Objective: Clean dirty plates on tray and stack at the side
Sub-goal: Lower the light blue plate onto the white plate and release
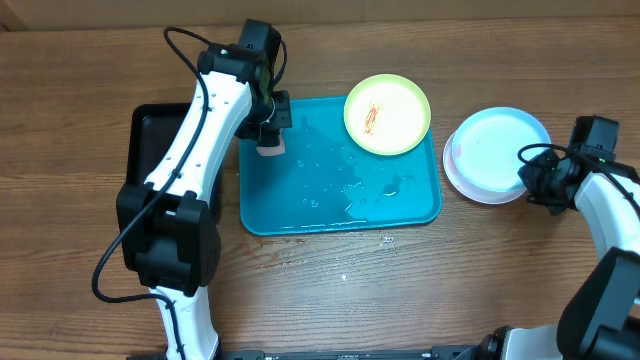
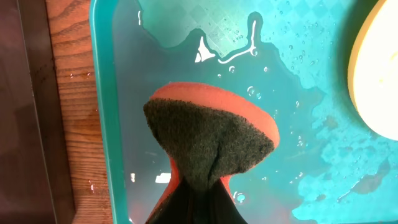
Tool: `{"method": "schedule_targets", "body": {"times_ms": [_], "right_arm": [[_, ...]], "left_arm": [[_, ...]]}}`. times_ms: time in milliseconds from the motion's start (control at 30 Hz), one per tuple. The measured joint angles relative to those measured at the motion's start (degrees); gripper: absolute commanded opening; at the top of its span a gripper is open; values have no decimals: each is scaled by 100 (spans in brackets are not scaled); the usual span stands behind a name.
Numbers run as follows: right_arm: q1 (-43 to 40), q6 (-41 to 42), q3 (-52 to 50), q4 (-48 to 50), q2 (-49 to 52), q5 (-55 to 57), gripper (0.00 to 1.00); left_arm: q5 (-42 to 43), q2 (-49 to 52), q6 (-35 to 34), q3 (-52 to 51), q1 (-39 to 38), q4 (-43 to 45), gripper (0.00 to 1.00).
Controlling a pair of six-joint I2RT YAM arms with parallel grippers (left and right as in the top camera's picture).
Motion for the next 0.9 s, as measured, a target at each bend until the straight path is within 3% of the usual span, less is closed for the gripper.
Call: {"method": "schedule_targets", "body": {"times_ms": [67, 267, 533, 900], "right_arm": [[0, 24, -4, -17, 94, -74, 28], [33, -13, -15, -57, 146, -487, 48], [33, -9, 28, -446, 146, -1274, 55], [66, -66, 728, -1178, 13, -1451, 61]], "left_arm": [[0, 0, -2, 0, 0, 0, 4], [2, 0, -2, 0, 0, 0, 4], [17, 0, 0, 0, 0, -15, 4], [20, 0, -2, 0, 0, -22, 4]]}}
